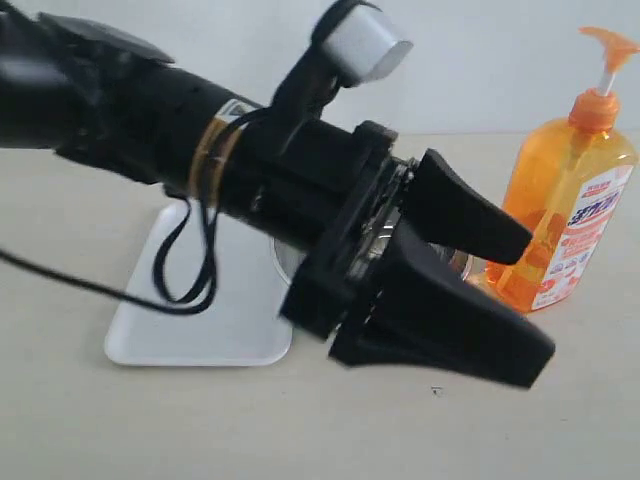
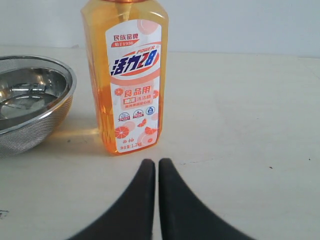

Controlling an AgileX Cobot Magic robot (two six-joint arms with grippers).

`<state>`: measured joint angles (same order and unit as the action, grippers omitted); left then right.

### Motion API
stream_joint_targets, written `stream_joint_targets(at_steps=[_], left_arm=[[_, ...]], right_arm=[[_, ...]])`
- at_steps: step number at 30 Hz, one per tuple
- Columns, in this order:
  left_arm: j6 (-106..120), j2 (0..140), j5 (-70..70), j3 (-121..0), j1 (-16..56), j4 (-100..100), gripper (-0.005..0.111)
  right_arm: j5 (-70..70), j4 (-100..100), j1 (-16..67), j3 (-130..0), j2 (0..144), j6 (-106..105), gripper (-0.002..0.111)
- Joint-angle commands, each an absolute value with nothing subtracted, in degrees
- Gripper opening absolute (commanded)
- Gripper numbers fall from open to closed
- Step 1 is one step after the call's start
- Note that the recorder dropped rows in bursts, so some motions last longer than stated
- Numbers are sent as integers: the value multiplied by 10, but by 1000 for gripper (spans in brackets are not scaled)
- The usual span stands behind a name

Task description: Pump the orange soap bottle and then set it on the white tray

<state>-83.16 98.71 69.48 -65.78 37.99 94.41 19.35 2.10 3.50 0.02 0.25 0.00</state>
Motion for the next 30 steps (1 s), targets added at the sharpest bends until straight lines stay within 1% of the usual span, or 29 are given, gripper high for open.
stream_joint_targets(at_steps=[1,10,16,18,22,24,30], left_arm=[[-762,893,700,-558,387,904,94],[-659,705,700,-353,387,877,94],[-567,611,700,-238,387,826,94],[-553,591,700,-215,387,817,94],[-528,578,700,-189,387,817,94],[-528,578,700,-182,387,817,94],[-525,578,700,-151,387,817,94]], right_arm=[[189,19,37,0,0,0,0],[189,19,37,0,0,0,0],[168,20,37,0,0,0,0],[124,-12,37,0,0,21,0],[-18,-216,40,0,0,111,0],[-50,-270,40,0,0,131,0],[-87,-271,40,0,0,130,0]])
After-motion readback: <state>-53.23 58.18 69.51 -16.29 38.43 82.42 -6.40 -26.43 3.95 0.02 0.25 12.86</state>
